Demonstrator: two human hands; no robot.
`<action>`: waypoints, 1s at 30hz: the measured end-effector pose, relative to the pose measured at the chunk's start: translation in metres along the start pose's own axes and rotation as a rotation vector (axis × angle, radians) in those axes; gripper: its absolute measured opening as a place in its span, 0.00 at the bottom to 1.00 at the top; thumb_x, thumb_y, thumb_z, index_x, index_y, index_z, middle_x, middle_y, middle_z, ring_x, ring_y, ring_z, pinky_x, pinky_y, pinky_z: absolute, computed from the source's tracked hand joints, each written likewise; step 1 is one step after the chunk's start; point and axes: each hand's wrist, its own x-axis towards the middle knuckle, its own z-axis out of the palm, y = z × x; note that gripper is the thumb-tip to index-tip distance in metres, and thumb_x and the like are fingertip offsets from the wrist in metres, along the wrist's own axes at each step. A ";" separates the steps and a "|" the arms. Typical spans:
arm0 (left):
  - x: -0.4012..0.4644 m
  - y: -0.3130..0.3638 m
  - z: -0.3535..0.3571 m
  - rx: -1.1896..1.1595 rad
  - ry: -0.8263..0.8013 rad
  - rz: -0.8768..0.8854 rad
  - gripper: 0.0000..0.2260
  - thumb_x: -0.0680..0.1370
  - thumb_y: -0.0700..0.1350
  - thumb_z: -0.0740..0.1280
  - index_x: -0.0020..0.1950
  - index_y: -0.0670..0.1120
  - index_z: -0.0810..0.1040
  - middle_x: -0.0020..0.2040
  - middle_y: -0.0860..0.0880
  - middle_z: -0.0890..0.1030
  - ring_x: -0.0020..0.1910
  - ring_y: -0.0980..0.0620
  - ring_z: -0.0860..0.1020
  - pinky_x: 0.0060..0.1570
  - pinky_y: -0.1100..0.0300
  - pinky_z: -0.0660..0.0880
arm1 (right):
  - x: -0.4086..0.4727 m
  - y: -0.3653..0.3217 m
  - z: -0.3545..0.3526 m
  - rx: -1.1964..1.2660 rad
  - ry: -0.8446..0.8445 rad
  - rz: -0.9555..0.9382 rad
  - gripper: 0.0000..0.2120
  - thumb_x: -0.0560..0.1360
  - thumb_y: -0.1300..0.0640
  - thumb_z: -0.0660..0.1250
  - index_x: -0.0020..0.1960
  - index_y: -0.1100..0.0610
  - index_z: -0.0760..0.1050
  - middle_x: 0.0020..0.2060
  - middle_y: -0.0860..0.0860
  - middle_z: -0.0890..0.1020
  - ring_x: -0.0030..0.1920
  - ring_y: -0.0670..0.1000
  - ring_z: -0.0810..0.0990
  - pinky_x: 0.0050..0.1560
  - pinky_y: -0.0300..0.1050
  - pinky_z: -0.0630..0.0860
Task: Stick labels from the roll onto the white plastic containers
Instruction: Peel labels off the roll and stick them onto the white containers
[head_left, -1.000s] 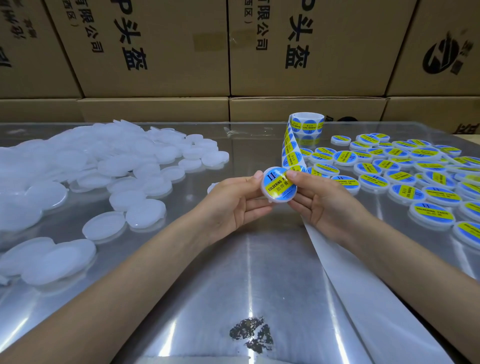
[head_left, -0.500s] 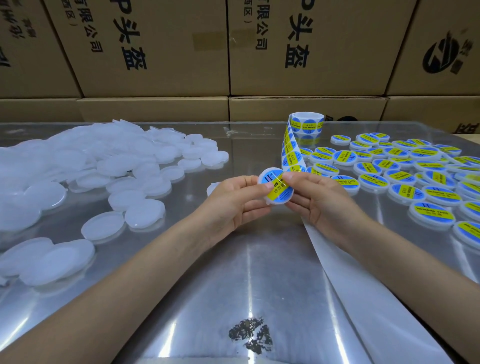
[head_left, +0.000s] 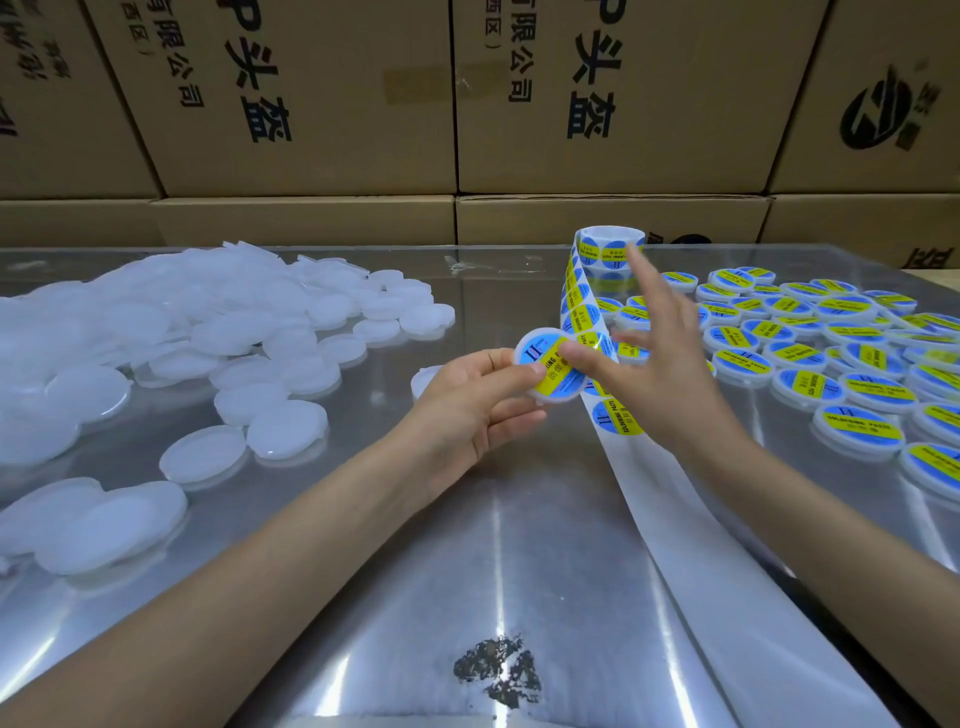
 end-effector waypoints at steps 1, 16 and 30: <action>0.000 0.000 0.001 0.006 -0.008 0.004 0.10 0.77 0.41 0.66 0.57 0.40 0.74 0.43 0.47 0.83 0.37 0.57 0.82 0.35 0.67 0.77 | 0.000 0.001 0.000 0.023 -0.028 0.007 0.31 0.68 0.42 0.71 0.67 0.36 0.62 0.59 0.44 0.71 0.54 0.48 0.77 0.51 0.35 0.75; -0.006 -0.002 0.011 0.100 -0.165 0.043 0.16 0.69 0.55 0.67 0.54 0.50 0.79 0.46 0.49 0.84 0.44 0.56 0.82 0.41 0.66 0.78 | -0.008 0.004 0.013 0.005 -0.144 0.092 0.32 0.80 0.40 0.49 0.22 0.55 0.64 0.14 0.49 0.67 0.17 0.46 0.65 0.22 0.37 0.62; -0.003 -0.007 0.015 0.331 0.203 0.345 0.14 0.82 0.47 0.58 0.47 0.43 0.80 0.31 0.50 0.82 0.31 0.54 0.82 0.35 0.66 0.78 | -0.013 -0.004 0.016 0.096 -0.259 0.144 0.27 0.71 0.36 0.59 0.22 0.53 0.71 0.15 0.48 0.69 0.18 0.43 0.65 0.23 0.31 0.64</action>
